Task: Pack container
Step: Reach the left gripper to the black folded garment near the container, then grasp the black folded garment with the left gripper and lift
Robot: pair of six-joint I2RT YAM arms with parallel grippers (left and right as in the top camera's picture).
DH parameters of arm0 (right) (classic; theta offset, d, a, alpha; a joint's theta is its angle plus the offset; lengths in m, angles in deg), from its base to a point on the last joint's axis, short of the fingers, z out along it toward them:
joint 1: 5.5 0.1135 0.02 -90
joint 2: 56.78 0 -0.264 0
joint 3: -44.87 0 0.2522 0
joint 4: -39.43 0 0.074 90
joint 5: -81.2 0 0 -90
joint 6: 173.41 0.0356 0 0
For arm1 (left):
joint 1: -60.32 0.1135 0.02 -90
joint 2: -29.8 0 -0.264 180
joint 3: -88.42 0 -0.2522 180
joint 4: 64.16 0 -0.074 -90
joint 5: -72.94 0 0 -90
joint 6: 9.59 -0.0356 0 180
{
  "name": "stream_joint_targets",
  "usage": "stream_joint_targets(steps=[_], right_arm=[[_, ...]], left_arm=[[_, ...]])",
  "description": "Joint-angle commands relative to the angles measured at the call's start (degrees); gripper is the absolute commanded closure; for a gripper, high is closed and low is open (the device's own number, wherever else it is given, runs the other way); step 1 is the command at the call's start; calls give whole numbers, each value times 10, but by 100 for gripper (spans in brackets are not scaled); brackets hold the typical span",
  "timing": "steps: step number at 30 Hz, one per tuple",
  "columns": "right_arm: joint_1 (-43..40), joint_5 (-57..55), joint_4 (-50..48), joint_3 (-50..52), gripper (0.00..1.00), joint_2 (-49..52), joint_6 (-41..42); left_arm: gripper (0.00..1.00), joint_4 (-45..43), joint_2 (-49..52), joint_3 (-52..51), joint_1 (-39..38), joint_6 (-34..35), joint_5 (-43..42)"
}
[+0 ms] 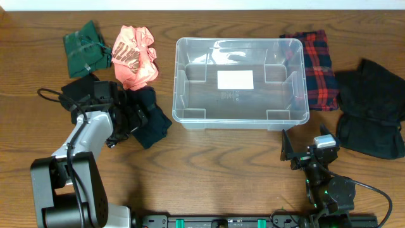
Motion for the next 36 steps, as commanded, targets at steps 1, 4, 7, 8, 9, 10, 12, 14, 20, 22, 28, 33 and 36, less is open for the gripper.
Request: stream_joint_targets(steps=[1, 4, 7, 8, 9, 10, 12, 14, 20, 22, 28, 33, 36], right_arm=[[4, 0, 2, 1, 1, -4, -9], [4, 0, 2, 1, 1, -4, -9], [4, 0, 2, 1, 1, -4, -9], [4, 0, 2, 1, 1, -4, -9], [4, 0, 2, 1, 1, -3, -9], [4, 0, 2, 1, 1, -3, -9], [4, 0, 2, 1, 1, -3, -9], [4, 0, 2, 1, 1, -3, -9], [4, 0, 2, 1, 1, -3, -9], [4, 0, 2, 1, 1, -3, -9], [4, 0, 2, 1, 1, -3, -9], [4, 0, 2, 1, 1, -3, -9], [4, 0, 2, 1, 1, -3, -9]], left_arm=[[2, -29, 5, -23, 2, 4, -15], [2, -52, 5, -39, 2, 6, -28], [2, -63, 5, -51, 2, 9, -28], [2, -62, 5, -53, 2, 12, -28], [1, -61, 5, -54, 2, 14, -28], [5, -60, 5, -54, 1, 14, -29], [15, -59, 5, -54, 2, 14, -35], [25, -59, 5, -54, 2, 14, -40], [42, -59, 5, -54, 2, 14, -41], [48, -59, 5, -54, 2, 14, -41], [60, -60, 5, -54, 2, 14, -41], [73, -61, 5, -53, 2, 14, -40], [86, -61, 4, -53, 2, 14, -40]])
